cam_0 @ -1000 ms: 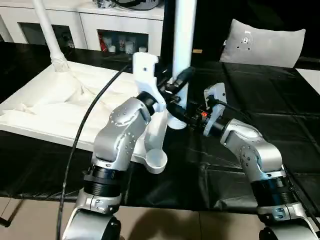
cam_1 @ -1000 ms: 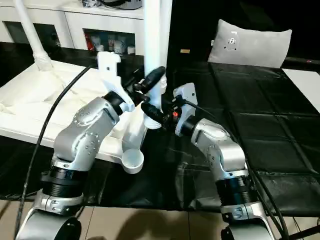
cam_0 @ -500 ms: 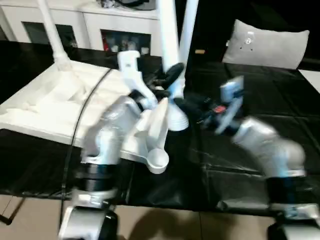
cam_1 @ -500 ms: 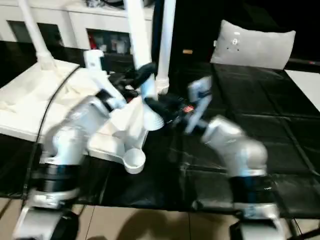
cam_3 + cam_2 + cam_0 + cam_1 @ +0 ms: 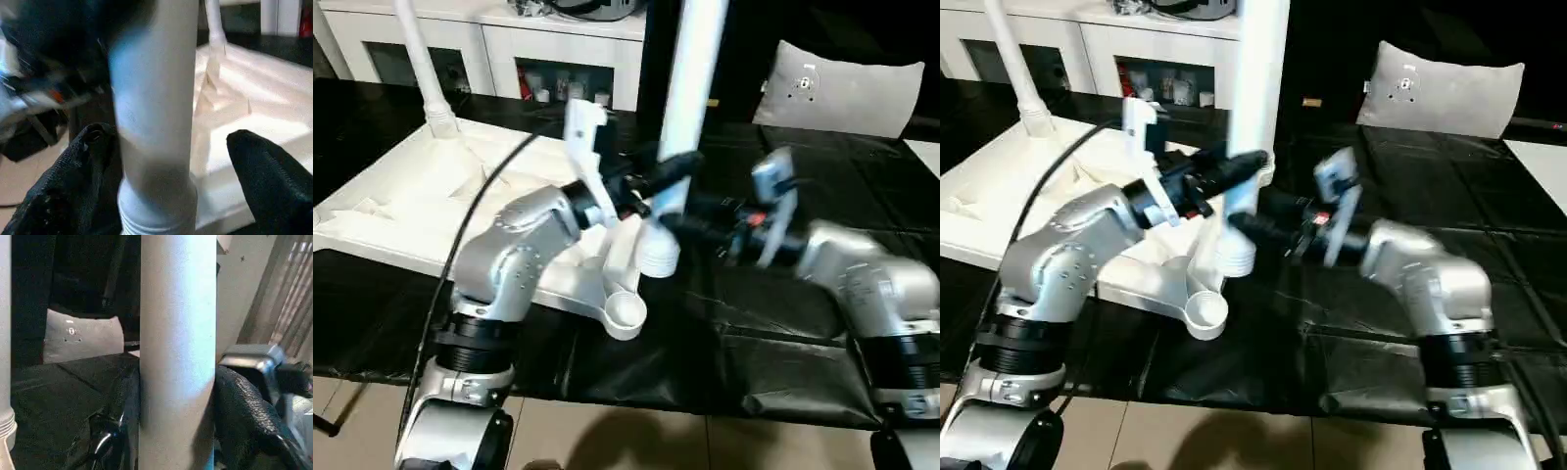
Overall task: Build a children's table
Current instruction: Pick table leg
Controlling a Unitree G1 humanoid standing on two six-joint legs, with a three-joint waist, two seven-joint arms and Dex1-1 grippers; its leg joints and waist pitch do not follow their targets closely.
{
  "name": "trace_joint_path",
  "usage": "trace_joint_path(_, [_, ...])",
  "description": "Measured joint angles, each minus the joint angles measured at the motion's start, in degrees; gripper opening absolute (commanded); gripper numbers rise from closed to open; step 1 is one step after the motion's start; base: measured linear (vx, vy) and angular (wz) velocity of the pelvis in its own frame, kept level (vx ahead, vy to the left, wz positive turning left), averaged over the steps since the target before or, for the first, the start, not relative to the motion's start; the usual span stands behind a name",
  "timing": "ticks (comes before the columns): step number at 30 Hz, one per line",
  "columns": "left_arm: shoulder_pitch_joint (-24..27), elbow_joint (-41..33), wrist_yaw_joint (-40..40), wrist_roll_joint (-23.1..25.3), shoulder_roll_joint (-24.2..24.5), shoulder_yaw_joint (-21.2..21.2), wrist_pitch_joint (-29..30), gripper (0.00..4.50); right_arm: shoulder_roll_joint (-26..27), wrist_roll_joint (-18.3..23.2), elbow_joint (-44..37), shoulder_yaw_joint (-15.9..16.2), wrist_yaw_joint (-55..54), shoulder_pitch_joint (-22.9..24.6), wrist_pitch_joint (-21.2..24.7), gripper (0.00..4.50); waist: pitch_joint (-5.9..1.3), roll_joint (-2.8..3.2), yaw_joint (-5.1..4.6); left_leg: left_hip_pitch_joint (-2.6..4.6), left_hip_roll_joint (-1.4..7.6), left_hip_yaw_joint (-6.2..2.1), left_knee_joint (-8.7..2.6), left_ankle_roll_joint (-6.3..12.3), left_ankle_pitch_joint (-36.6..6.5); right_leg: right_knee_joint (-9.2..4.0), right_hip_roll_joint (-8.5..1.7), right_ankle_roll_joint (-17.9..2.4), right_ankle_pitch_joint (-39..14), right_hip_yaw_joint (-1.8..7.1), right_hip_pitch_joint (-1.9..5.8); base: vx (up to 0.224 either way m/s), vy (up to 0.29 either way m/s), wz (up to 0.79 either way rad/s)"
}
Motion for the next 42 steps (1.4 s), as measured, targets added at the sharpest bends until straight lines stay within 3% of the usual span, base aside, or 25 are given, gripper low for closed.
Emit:
trace_joint_path(5, [0.1,-1.9,-0.9,1.2,0.2,-2.3,-2.0,1.85,1.4,-1.3,0.5,2.0,-1.3,-0.3,-0.5,4.07,0.00,-0.01,-0.05,0.00,0.01,0.00,-0.01,0.00,0.0,0.00,0.00,0.0,0.0,-0.01,-0.01,0.000,0.000,0.00])
trace_joint_path(14, [0.7,-2.3,-1.6,3.2,0.6,-3.6,-3.9,1.85,2.1,-3.0,2.0,2.3,-1.4,-1.4,-1.8,4.07,0.00,-0.02,-0.03,0.02,0.01,0.01,0.00,-0.02,0.0,0.03,0.00,0.0,0.0,0.00,0.00,0.000,0.000,0.00])
trace_joint_path(15, [0.7,-2.3,-1.7,3.3,0.7,-3.8,-4.0,1.85,2.3,-3.0,2.2,2.3,-1.4,-1.3,-2.2,3.78,0.00,-0.01,-0.03,0.01,0.01,0.01,0.00,-0.02,0.0,0.02,0.00,0.0,0.0,0.00,-0.01,0.000,0.000,0.00])
trace_joint_path(19, [0.8,-2.3,-1.8,4.2,0.7,-4.2,-4.4,1.85,2.5,-3.0,2.2,2.6,-1.4,-1.4,-2.5,3.66,0.00,-0.02,-0.03,0.00,0.01,0.01,0.00,-0.02,0.0,0.02,0.00,0.0,0.0,0.00,-0.01,0.000,0.000,0.00])
trace_joint_path(21, [0.9,-2.3,-1.8,4.4,0.7,-4.4,-4.7,1.85,2.5,-3.1,2.2,2.6,-1.3,-1.4,-2.5,3.36,0.00,-0.02,-0.02,0.01,0.01,0.01,0.00,-0.02,0.0,0.03,0.00,0.0,0.0,0.00,0.00,0.000,0.000,0.00])
trace_joint_path(33, [0.9,-2.1,-1.7,5.5,0.7,-4.6,-6.1,1.85,2.9,-3.1,2.2,2.6,0.0,-1.4,-3.3,2.54,0.00,-0.06,-0.03,0.02,0.01,0.02,0.00,-0.02,0.0,0.05,0.00,0.0,0.0,0.00,0.00,0.000,0.000,0.00])
trace_joint_path(36, [0.9,-2.0,-1.7,5.6,0.6,-4.6,-6.3,1.85,3.1,-3.0,2.2,2.6,-0.1,-1.4,-3.3,2.93,0.00,-0.06,-0.04,0.02,0.02,0.02,0.00,-0.02,0.0,0.05,0.00,0.0,0.0,0.00,0.00,0.000,0.000,0.00])
trace_joint_path(42, [0.9,-1.7,-1.6,5.7,0.5,-4.7,-6.3,1.85,3.4,-3.0,2.6,2.0,-0.9,-2.2,-3.6,3.03,-0.01,-0.08,-0.03,0.02,0.02,0.02,0.00,-0.02,0.0,0.06,0.00,0.0,0.0,0.00,0.00,0.000,0.000,0.00])
